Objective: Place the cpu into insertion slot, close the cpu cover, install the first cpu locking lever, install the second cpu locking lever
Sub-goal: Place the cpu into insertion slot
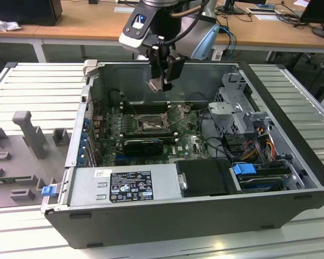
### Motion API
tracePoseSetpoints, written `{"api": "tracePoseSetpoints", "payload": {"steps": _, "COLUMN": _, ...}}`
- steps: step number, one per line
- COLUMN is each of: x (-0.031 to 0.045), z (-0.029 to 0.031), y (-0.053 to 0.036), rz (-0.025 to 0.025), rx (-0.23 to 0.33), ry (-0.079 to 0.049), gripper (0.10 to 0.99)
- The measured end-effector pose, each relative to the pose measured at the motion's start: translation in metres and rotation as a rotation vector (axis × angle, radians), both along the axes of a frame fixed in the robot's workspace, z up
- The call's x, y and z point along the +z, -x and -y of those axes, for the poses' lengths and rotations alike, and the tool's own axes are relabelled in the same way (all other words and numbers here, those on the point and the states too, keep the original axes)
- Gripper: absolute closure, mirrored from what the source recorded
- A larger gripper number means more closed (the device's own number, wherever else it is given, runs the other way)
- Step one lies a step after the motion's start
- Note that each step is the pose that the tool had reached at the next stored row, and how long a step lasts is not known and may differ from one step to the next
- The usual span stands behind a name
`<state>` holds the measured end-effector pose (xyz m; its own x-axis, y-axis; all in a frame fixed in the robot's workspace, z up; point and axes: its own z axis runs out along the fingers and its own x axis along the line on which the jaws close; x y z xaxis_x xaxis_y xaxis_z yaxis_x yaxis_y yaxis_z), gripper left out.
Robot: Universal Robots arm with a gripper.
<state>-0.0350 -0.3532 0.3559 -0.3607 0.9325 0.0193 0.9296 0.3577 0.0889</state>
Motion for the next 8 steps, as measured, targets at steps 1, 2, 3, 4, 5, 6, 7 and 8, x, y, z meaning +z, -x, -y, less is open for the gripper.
{"api": "tracePoseSetpoints", "payload": {"steps": 1, "x": -0.0002, "z": 0.0, "y": 0.0, "rz": 0.0, "rx": -0.009, "ry": 0.0, "gripper": 0.557}}
{"api": "tracePoseSetpoints", "payload": {"steps": 2, "x": -0.0003, "z": 0.0, "y": 0.0, "rz": 0.0, "rx": -0.013, "ry": 0.0, "gripper": 0.557}}
{"api": "tracePoseSetpoints", "payload": {"steps": 3, "x": -0.0004, "z": 0.0, "y": 0.0, "rz": 0.0, "rx": -0.017, "ry": 0.0, "gripper": 0.557}}
{"api": "tracePoseSetpoints", "payload": {"steps": 4, "x": -0.0005, "z": 0.0, "y": 0.0, "rz": 0.0, "rx": -0.023, "ry": 0.0, "gripper": 0.557}}
{"api": "tracePoseSetpoints", "payload": {"steps": 5, "x": -0.0006, "z": 0.0, "y": 0.0, "rz": 0.0, "rx": -0.031, "ry": 0.0, "gripper": 0.557}}
{"api": "tracePoseSetpoints", "payload": {"steps": 6, "x": -0.0007, "z": 0.0, "y": 0.0, "rz": 0.0, "rx": -0.036, "ry": 0.0, "gripper": 0.557}}
{"api": "tracePoseSetpoints", "payload": {"steps": 7, "x": -0.0008, "z": 0.0, "y": 0.0, "rz": 0.0, "rx": -0.04, "ry": 0.0, "gripper": 0.557}}
{"api": "tracePoseSetpoints", "payload": {"steps": 8, "x": -0.0009, "z": 0.0, "y": 0.0, "rz": 0.0, "rx": -0.044, "ry": 0.0, "gripper": 0.557}}
